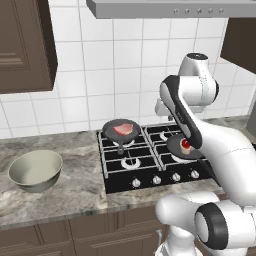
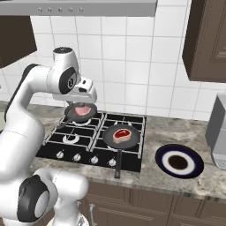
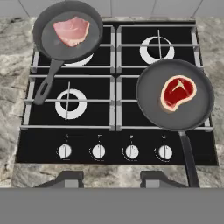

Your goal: Place one of the steaks on the plate and the other in the bowl. Then place the bowl in the fridge.

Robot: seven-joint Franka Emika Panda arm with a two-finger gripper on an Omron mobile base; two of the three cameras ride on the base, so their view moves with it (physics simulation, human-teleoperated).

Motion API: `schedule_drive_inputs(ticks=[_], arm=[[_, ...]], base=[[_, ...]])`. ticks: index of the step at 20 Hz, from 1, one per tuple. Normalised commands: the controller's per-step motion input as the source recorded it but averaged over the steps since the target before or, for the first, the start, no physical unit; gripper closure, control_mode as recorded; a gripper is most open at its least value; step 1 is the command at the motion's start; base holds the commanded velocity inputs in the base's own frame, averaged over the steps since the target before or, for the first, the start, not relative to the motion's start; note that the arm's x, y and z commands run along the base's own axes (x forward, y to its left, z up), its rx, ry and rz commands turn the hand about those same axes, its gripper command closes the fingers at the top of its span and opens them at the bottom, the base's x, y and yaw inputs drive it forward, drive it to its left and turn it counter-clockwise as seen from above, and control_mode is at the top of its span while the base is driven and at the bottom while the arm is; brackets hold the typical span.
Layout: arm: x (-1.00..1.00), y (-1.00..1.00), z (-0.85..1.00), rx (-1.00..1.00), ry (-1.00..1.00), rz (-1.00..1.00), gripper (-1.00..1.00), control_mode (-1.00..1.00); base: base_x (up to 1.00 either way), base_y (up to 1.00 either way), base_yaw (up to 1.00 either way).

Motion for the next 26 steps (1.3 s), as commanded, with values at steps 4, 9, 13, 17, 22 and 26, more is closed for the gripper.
schedule_drive_inputs(ticks=[4, 9, 13, 17, 22, 26], arm=[[0.11, -0.08, -0.03, -0.01, 0.02, -0.03, -1.00, -1.00], [0.48, -0.47, -0.11, -0.07, 0.22, -0.21, -1.00, -1.00], [0.35, -0.57, -0.19, 0.02, 0.19, -0.20, -1.00, -1.00], [0.18, -0.56, -0.52, 0.01, 0.03, -0.14, -1.00, -1.00], [0.32, -0.47, -0.47, 0.01, 0.03, -0.09, -1.00, -1.00], [0.24, -0.37, -0.59, 0.02, 0.00, -0.04, -1.00, -1.00]], base=[[0.00, 0.00, 0.00], [0.00, 0.00, 0.00], [0.00, 0.00, 0.00], [0.00, 0.00, 0.00], [0.00, 0.00, 0.00], [0.00, 0.00, 0.00]])
